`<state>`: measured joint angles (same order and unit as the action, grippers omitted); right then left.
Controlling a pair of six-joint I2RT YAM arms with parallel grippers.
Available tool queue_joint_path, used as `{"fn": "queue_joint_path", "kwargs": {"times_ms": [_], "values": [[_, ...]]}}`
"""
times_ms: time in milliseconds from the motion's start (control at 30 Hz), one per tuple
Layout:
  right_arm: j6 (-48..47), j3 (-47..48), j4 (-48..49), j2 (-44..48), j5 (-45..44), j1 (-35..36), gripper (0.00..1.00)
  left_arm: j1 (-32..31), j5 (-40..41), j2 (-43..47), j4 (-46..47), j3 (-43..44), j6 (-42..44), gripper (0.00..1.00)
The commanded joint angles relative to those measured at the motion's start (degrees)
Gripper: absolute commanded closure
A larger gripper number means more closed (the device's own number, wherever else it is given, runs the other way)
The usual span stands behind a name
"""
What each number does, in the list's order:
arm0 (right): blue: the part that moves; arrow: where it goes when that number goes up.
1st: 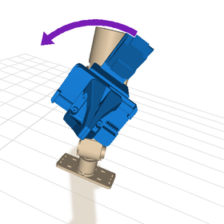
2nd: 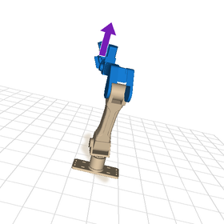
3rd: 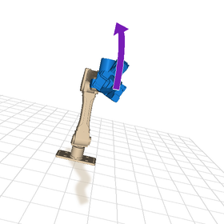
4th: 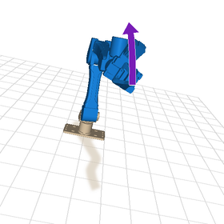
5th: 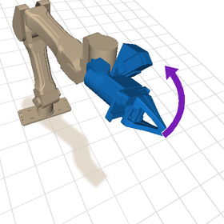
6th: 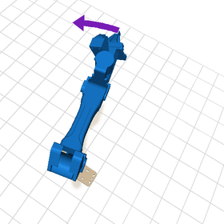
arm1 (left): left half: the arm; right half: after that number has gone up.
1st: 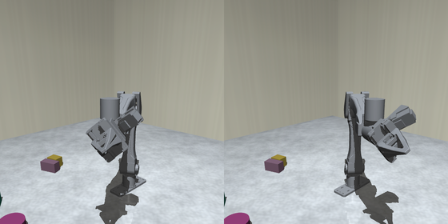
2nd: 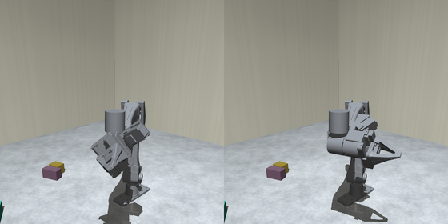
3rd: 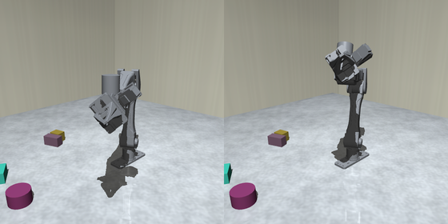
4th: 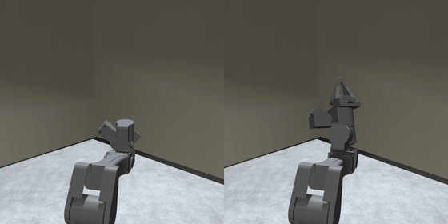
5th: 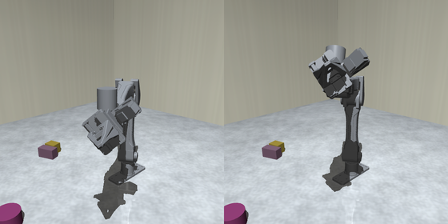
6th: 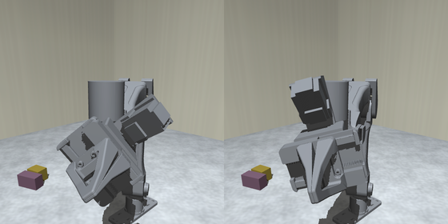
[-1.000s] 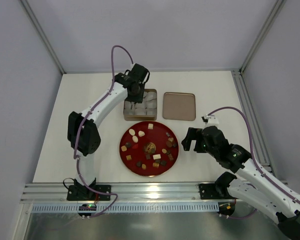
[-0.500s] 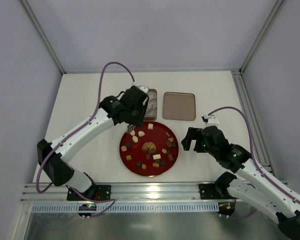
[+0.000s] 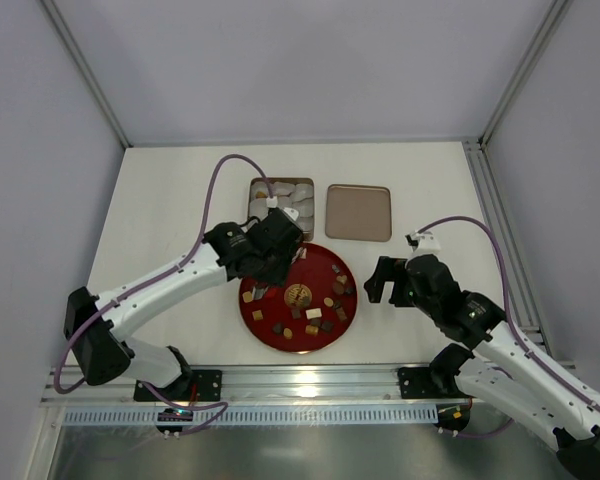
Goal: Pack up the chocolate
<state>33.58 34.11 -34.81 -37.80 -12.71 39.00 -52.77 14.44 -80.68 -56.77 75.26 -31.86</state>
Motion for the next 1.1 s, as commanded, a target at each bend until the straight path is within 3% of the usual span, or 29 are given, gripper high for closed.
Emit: {"fn": "queue_joint_path", "kwargs": {"times_ms": [0, 1067], "values": [[-0.1, -0.09, 0.71, 1.06, -0.83, 0.02, 0.0, -0.75, 2.26, 2.02, 2.28, -2.22, -2.51, 0.57], [1.05, -2.2, 1.85, 2.38, -1.35, -0.07, 0.0, -2.16, 6.48, -8.43, 11.77, -3.46, -5.49, 0.57]]}}
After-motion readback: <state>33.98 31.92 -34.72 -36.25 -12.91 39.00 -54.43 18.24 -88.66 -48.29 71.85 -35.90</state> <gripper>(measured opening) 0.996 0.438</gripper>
